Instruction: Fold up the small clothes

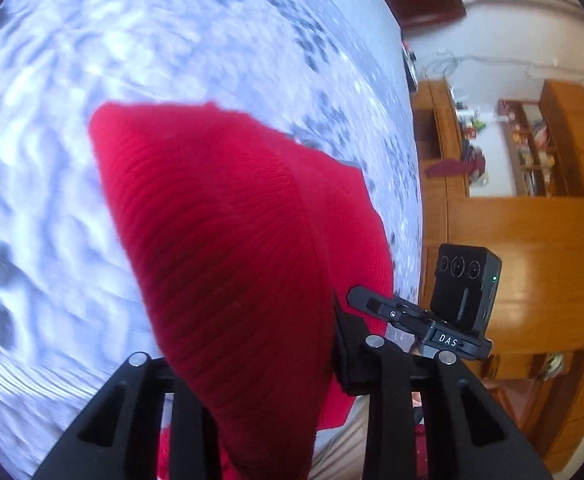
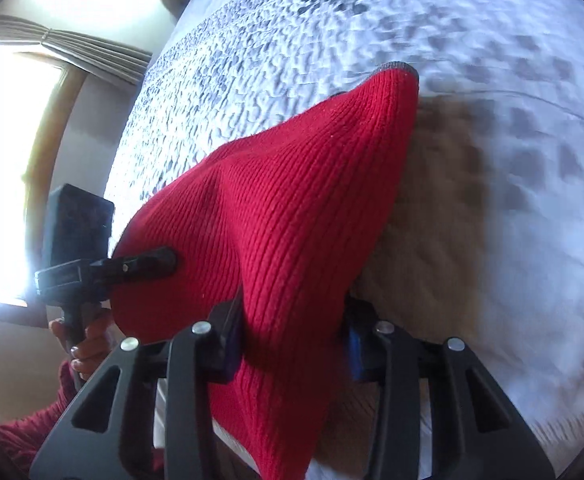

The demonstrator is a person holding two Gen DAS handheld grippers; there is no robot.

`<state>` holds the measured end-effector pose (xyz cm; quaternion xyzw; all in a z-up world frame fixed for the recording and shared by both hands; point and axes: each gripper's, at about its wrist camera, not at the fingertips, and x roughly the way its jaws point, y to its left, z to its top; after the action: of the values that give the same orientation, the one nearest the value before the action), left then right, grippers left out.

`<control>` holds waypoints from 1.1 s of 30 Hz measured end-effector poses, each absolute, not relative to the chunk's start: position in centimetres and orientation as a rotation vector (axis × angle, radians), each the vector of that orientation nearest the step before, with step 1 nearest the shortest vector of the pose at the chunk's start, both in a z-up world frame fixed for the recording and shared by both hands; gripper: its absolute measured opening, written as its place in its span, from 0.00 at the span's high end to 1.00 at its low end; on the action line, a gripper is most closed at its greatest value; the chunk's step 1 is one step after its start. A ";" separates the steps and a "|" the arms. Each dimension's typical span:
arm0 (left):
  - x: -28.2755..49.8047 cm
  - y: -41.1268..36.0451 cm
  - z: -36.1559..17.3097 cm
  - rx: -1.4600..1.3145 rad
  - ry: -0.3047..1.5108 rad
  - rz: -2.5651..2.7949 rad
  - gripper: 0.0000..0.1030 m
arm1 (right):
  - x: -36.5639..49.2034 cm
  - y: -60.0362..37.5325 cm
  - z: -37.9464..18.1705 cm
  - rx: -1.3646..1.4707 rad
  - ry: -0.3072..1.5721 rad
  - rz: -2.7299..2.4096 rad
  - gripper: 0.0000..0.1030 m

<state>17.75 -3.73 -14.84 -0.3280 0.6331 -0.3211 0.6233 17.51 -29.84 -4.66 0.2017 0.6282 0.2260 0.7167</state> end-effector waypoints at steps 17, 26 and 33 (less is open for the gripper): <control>22.2 -22.5 -17.9 -0.707 1.591 -0.704 0.62 | 19.6 -49.0 -5.9 0.485 1.456 0.337 0.58; 20.4 -20.2 -17.0 -0.694 1.584 -0.702 0.50 | 15.3 -50.4 -5.3 0.523 1.373 0.381 0.29; 17.6 -18.7 -14.8 -0.591 1.494 -0.719 0.39 | 8.3 -49.7 -5.5 0.568 1.393 0.463 0.28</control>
<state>17.64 -18.67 -14.77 -0.2587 0.6543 -0.3147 0.6372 8.28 -49.74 -5.45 0.2554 0.6268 0.2084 0.7061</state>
